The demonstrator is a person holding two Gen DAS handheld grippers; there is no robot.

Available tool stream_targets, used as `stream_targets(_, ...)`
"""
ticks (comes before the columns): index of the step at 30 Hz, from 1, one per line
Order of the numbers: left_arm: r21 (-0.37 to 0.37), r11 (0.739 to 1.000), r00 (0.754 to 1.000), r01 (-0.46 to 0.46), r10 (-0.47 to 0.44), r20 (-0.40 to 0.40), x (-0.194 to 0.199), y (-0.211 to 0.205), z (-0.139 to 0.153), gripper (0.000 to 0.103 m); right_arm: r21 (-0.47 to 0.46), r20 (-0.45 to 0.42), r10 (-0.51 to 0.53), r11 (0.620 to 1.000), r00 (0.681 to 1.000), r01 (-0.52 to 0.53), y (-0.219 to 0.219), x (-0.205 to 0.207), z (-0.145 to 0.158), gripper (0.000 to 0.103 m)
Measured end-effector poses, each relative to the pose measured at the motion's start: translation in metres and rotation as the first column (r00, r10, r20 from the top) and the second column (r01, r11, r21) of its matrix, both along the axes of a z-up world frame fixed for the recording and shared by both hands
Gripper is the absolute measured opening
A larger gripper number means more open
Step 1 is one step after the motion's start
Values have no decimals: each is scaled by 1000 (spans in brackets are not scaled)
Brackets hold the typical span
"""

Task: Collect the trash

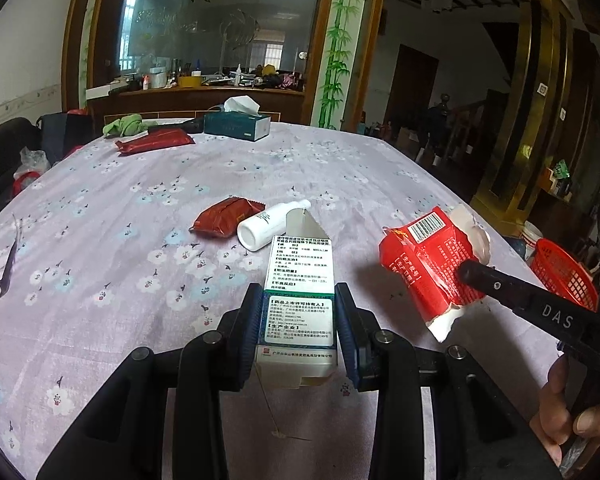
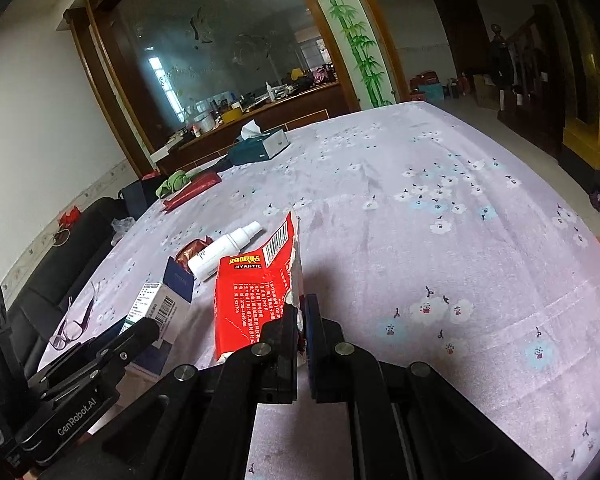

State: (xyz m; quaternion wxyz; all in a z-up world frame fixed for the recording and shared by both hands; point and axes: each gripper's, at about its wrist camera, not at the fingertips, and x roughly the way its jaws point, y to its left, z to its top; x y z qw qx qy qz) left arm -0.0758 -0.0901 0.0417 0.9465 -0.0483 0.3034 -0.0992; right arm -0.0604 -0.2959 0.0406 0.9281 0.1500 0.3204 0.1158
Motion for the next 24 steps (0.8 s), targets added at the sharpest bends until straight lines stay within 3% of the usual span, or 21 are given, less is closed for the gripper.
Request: stream_targets(24, 4, 1000, 1000, 11, -11, 6, -1, 1, 0, 34, 9, 6, -24, 1000, 1000, 24, -2, -1, 1, 4)
